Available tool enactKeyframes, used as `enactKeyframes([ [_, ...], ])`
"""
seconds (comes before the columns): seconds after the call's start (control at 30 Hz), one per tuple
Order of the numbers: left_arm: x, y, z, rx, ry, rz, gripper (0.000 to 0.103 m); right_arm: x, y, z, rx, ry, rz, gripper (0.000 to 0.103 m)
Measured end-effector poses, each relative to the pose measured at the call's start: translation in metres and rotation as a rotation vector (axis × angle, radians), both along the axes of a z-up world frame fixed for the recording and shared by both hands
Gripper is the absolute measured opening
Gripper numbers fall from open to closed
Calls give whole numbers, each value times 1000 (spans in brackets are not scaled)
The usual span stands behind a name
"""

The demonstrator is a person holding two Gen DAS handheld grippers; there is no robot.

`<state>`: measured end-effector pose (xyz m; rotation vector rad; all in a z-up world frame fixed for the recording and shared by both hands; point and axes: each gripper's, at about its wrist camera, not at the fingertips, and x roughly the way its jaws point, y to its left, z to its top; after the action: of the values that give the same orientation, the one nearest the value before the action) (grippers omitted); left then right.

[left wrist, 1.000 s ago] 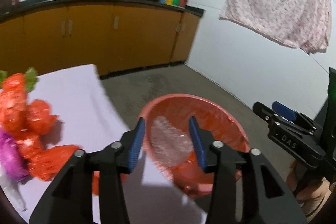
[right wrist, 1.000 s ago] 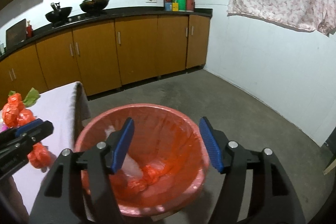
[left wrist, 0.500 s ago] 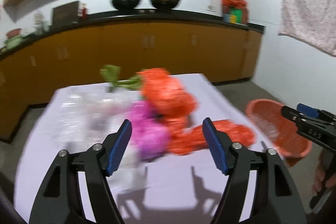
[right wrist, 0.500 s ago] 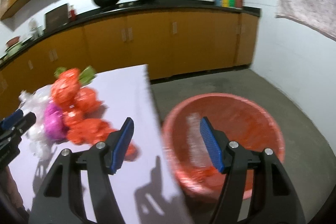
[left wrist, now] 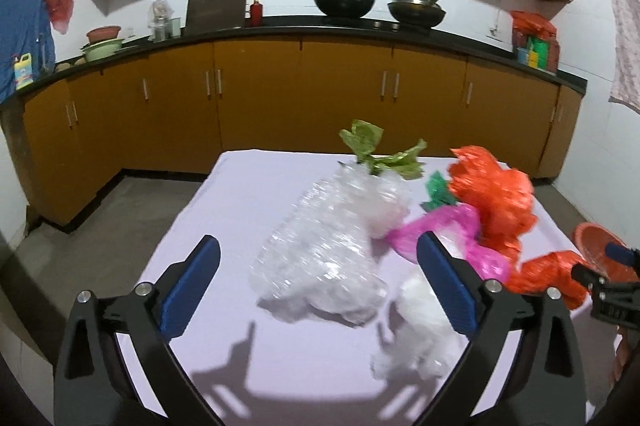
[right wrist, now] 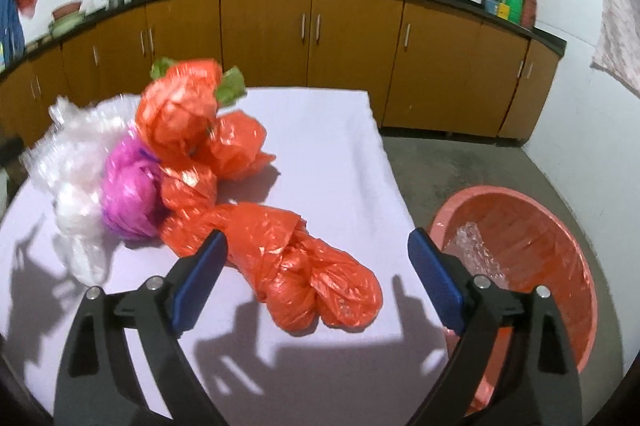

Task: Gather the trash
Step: 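Grasp the twisted red bag with the right tool while the left tool grasps bubble wrap, then lift and carry the red bag and bubble wrap over the basket with both tools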

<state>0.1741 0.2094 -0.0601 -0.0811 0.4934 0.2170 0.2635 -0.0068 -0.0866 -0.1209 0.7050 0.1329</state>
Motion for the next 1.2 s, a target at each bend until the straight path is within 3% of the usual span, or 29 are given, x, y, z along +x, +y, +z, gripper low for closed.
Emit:
enactKeyframes([
  [0.4, 47, 22, -21, -35, 108, -13, 101, 16, 9, -21, -32, 68, 56, 89],
  [0.7, 55, 35, -45, -93, 202, -23, 99, 24, 7, -26, 3, 94, 60, 78],
  [0.77, 55, 38, -48, -111, 214, -30, 93, 25, 6, -28, 8, 101, 59, 74],
  [0.9, 56, 40, -52, -136, 224, -45, 76, 28, 5, -31, 32, 129, 58, 53],
  [1.03, 55, 41, -51, -153, 217, -57, 55, 28, 5, -32, 45, 136, 58, 47],
  [1.2, 51, 41, -48, -161, 206, -55, 37, 25, 4, -30, 50, 135, 57, 45],
])
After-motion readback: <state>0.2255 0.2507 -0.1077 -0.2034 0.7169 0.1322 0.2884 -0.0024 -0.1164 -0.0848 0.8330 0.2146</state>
